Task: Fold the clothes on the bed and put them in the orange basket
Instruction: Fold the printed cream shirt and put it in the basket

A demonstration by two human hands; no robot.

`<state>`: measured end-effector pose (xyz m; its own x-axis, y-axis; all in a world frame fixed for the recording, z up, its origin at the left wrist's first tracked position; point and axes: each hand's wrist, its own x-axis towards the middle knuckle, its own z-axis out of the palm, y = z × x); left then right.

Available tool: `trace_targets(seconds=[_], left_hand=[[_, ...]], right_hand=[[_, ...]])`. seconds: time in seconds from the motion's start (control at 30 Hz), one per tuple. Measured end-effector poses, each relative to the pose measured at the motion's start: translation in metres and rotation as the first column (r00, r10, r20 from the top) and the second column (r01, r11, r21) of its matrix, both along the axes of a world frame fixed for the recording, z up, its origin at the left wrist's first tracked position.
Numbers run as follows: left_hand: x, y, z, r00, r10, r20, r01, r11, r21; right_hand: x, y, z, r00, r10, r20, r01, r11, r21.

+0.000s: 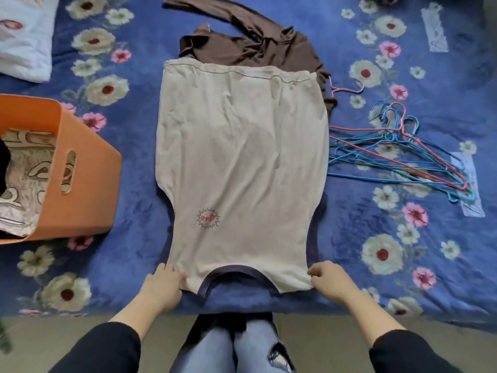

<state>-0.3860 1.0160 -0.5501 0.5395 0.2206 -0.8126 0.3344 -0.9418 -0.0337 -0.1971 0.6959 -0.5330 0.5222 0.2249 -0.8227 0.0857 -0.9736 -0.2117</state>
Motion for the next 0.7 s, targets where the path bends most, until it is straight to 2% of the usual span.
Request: trace_targets(seconds=[0.1, 0.2, 0.27, 0.33, 0.4, 0.47, 0.6, 0.67, 0.7], left_hand=[[0.011, -0.008, -0.016, 0.951, 0.261, 0.164, -0.250, 0.965, -0.082], [0.021, -0.021, -0.033, 0.893, 0.319, 0.318, -0.266, 0.943, -0.197], [0.027, -0.035, -0.040, 0.882, 0.261, 0.393, -0.144, 0.942, -0.302], [0.031, -0.047, -0.048, 0.886, 0.161, 0.435, 0.003, 0.936, -0.351], [0.038, -0.058, -0.060, 0.873, 0.044, 0.486, 0.125, 0.943, -0.309], [0.044, -0.064, -0.072, 0.853, -0.027, 0.522, 0.186, 0.949, -0.256], [0.052, -0.068, -0.083, 0.861, -0.106, 0.498, 0.206, 0.967, -0.150], [0.052, -0.068, -0.085, 0.867, -0.099, 0.489, 0.209, 0.962, -0.177], [0.052, -0.068, -0.085, 0.867, -0.091, 0.490, 0.216, 0.955, -0.204]], right_hand=[[0.010, 0.002, -0.015, 0.963, -0.220, 0.156, 0.219, 0.975, 0.022], [0.028, 0.008, -0.038, 0.843, -0.464, 0.272, 0.446, 0.886, 0.128], [0.045, 0.016, -0.052, 0.737, -0.632, 0.242, 0.588, 0.775, 0.233], [0.065, 0.029, -0.062, 0.592, -0.787, 0.171, 0.713, 0.611, 0.345], [0.085, 0.042, -0.071, 0.439, -0.892, 0.108, 0.791, 0.441, 0.425], [0.100, 0.054, -0.078, 0.352, -0.936, 0.026, 0.831, 0.325, 0.452], [0.117, 0.060, -0.077, 0.309, -0.940, -0.143, 0.855, 0.209, 0.475], [0.120, 0.050, -0.076, 0.277, -0.959, -0.054, 0.810, 0.203, 0.550], [0.118, 0.044, -0.077, 0.262, -0.965, 0.028, 0.791, 0.231, 0.567]])
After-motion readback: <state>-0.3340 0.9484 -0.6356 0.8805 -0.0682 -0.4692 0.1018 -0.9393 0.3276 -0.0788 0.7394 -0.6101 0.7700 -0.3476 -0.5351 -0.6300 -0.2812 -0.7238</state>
